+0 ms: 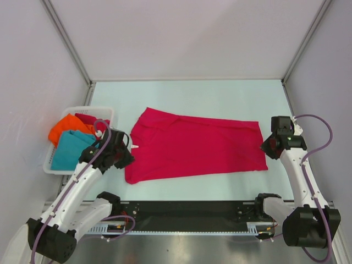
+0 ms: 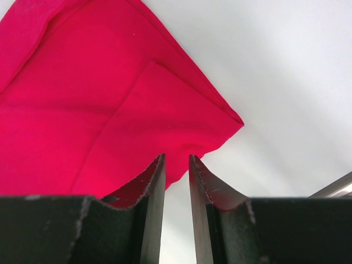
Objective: Fold and stack the t-shirts
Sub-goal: Grap the side of the flattened tshirt furthest away from the robot with both arms
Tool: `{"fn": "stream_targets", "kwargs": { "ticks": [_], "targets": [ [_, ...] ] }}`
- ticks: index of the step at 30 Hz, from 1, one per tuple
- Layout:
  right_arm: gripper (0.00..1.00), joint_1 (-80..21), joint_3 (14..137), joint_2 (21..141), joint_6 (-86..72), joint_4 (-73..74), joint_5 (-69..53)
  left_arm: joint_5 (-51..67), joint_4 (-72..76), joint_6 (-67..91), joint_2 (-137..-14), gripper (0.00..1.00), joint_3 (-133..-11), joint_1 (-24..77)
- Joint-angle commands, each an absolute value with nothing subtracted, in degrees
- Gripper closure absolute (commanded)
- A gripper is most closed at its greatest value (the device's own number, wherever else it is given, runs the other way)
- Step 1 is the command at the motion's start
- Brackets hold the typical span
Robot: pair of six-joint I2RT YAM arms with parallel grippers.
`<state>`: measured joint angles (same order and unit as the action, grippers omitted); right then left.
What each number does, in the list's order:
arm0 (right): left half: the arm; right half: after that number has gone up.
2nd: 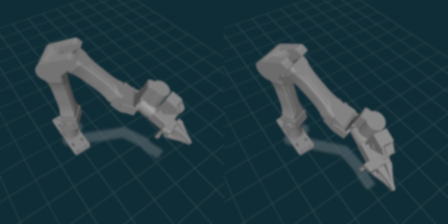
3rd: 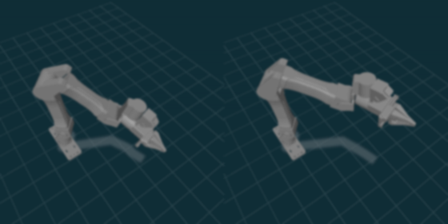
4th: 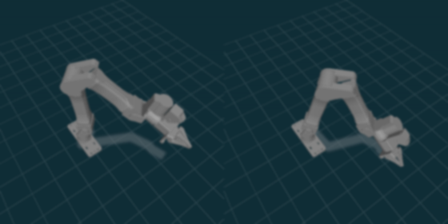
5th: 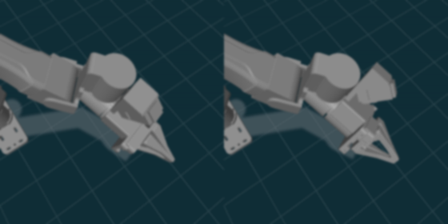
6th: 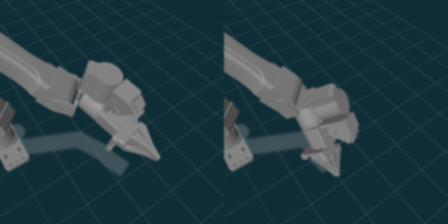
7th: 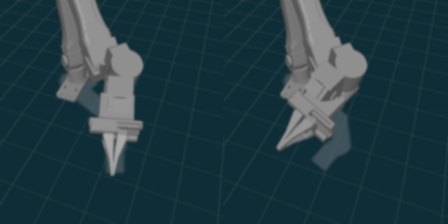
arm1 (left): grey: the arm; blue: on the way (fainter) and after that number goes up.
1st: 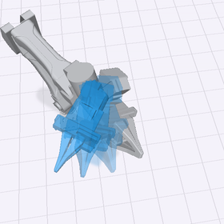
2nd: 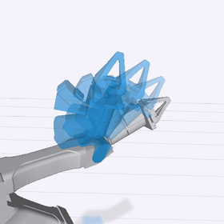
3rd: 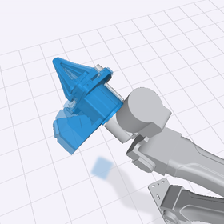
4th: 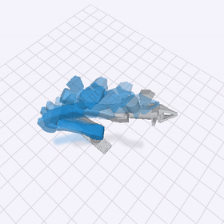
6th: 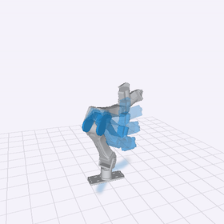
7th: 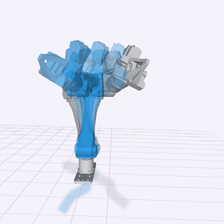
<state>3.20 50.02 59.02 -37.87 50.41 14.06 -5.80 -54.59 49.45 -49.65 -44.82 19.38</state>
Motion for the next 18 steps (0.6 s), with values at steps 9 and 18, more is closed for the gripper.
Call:
{"fn": "stream_targets", "kwargs": {
  "ticks": [9,18],
  "targets": [
    [0.71,3.5,56.7,70.3,-37.4,40.3,9.3,-6.9,-44.7,46.2,-66.0,0.69,-51.4,19.6],
    [0.70,4.8,68.7,89.2,-36.5,34.2,5.8,-9.8,-42.2,41.6,-86.3,0.69,-68.5,18.7]
  ]
}}
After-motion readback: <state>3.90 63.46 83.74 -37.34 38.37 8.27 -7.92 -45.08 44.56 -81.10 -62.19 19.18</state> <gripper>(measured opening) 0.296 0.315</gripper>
